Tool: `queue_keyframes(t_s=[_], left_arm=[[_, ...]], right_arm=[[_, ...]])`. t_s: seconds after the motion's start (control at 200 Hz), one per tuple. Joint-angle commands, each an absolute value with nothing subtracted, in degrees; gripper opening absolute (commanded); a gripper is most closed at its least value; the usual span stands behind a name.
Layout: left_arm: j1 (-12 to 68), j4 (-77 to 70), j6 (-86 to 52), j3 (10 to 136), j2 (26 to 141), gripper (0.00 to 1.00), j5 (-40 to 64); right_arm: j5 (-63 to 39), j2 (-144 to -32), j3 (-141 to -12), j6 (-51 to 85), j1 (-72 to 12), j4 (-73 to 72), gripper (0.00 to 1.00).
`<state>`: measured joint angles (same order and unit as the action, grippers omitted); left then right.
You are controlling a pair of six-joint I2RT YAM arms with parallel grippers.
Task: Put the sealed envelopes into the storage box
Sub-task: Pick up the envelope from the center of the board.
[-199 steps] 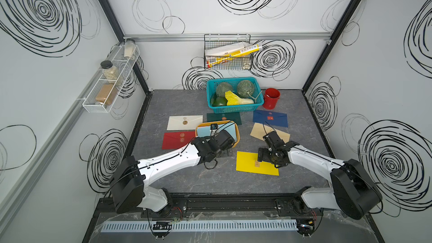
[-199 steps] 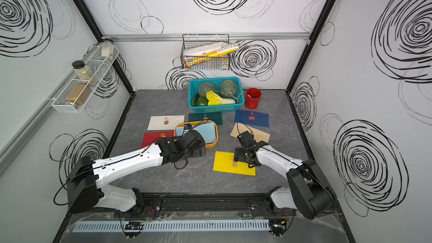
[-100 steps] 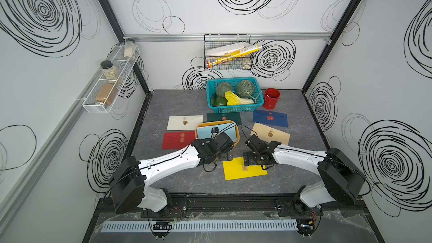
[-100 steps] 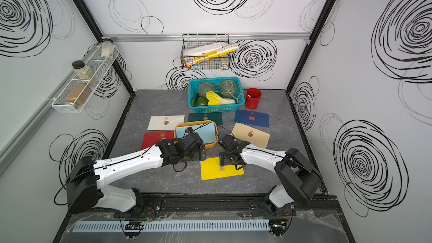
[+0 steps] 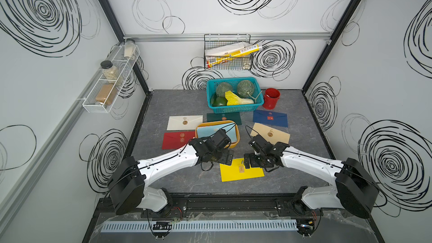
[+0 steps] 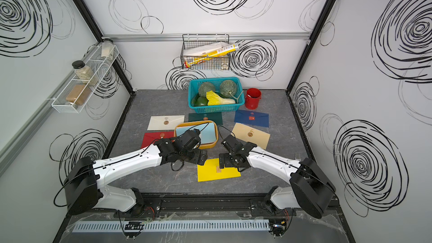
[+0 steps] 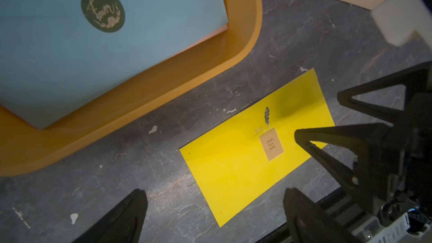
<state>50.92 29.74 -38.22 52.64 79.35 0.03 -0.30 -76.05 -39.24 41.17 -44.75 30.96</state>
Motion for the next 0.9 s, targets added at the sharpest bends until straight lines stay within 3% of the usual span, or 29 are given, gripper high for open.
queue_keyframes(t_s=[0.0, 0.385, 0.896], left_arm=[[51.93, 25.67, -46.62, 48.10, 76.46, 0.99, 5.22], [55.30, 17.09, -58.34, 39.98, 78.21, 0.99, 4.27], [55.81, 9.82, -62.47, 36.72, 83.78, 0.99, 5.57]], right_arm=[[-2.41, -74.72, -35.64, 41.65, -42.00, 31.96, 1.00], [-6.54, -76.85, -34.75, 37.18, -40.69, 28.70, 1.00], [-10.38, -76.67, -33.63, 37.43, -41.17, 26.13, 1.00]])
